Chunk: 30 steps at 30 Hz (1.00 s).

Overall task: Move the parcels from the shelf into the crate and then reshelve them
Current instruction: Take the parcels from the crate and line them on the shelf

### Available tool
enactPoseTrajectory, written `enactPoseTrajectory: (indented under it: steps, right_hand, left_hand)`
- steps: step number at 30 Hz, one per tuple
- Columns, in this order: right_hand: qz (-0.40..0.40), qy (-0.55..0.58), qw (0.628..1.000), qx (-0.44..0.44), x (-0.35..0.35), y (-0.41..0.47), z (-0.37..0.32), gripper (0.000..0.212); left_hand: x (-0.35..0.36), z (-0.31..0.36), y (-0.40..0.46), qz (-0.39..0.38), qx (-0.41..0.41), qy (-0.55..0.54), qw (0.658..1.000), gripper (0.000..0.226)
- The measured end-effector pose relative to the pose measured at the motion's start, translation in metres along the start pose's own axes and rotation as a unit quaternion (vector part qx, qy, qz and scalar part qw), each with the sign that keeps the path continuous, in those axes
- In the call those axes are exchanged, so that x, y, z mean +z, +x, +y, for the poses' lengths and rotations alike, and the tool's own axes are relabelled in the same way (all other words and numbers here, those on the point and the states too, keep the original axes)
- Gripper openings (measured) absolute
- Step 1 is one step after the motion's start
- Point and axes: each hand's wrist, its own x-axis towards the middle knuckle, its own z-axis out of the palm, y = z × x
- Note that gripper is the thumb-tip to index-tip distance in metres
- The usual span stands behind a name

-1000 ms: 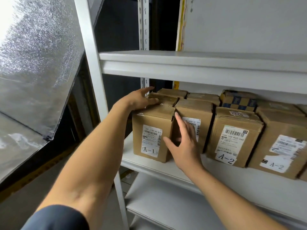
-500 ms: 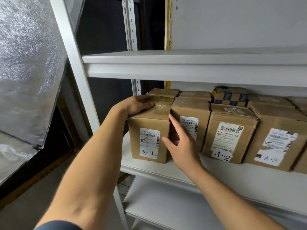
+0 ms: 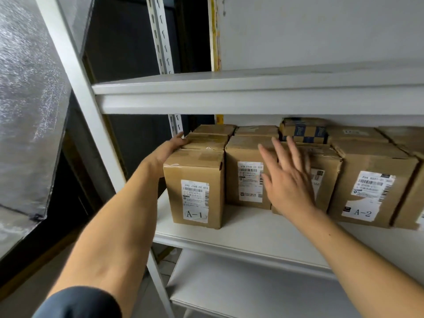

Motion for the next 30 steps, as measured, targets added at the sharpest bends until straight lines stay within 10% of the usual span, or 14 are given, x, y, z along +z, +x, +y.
enactPoseTrajectory:
  steps: [4,16,25,30]
  right_hand:
    - [-0.014,-0.068,0.997,-0.024,0.008,0.010,0.023,0.084]
    - [0.012,-0.007,0.998,-0.062,0.013,0.012,0.044,0.080]
    - [-0.035,0.000,0.998,-0.047,-0.029,-0.012,0.057,0.078]
    - [-0.052,0.044,0.997,0.023,-0.070,-0.042,0.084,0.063]
  left_hand:
    - [0.007,-0.006,0.002,-0.011,0.003,-0.052,0.999,0.019]
    - [0.020,-0.013,0.012,-0.017,0.019,-0.068,0.997,0.018]
    - [0.008,0.041,-0.030,0.085,0.043,0.140,0.986,0.033]
    - [0.090,0.060,-0.065,0.093,0.131,0.476,0.864,0.049]
